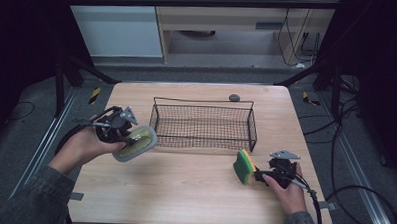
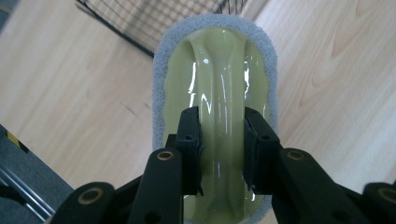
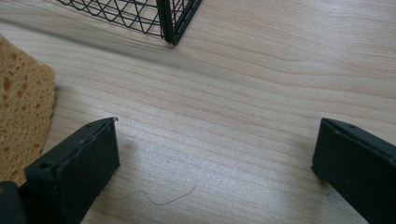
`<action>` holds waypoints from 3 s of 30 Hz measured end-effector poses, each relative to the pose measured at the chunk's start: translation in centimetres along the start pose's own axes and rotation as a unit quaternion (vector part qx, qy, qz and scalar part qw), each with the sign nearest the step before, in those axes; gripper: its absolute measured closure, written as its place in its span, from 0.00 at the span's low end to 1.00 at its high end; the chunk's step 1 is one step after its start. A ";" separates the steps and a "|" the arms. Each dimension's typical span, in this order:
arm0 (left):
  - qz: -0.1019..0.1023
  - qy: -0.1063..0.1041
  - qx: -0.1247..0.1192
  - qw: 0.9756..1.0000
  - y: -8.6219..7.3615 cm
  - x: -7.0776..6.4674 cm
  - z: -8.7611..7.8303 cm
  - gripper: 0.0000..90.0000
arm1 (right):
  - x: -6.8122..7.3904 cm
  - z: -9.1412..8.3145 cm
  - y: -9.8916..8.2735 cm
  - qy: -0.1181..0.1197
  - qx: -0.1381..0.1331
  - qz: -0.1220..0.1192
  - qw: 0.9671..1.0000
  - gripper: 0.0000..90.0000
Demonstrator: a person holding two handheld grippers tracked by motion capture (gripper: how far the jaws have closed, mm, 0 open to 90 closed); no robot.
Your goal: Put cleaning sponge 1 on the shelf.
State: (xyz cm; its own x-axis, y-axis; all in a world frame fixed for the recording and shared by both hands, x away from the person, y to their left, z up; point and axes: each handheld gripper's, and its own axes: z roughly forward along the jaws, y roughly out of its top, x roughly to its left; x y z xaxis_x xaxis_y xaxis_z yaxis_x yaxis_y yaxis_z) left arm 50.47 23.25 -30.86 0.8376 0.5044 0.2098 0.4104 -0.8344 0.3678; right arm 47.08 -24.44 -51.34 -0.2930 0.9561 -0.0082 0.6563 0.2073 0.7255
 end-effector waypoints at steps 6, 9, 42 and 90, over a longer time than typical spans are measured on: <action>0.054 0.014 -0.007 0.998 3.5 1.0 -0.4 0.78 | 0.0 0.0 0.0 -0.001 0.001 -0.001 1.000 0.01; 0.072 0.013 -0.008 0.997 4.9 1.8 -0.3 0.78 | 0.0 0.0 0.0 -0.002 0.001 -0.001 1.000 0.01; 0.173 0.085 -0.025 0.981 10.9 2.9 3.5 0.78 | 0.2 0.1 0.1 -0.006 0.000 0.007 1.000 0.01; 0.218 0.035 -0.008 0.975 10.1 2.0 10.3 0.78 | 0.2 0.1 0.1 -0.003 0.001 0.008 1.000 0.01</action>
State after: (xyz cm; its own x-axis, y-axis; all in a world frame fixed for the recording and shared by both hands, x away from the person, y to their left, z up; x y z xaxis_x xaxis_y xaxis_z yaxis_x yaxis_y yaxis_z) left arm 60.08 13.52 -36.06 0.9040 0.1174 0.4112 0.0149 -0.9696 0.2441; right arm 47.15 -24.24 -51.31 -0.2781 0.9605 -0.0019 0.6616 0.1930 0.7246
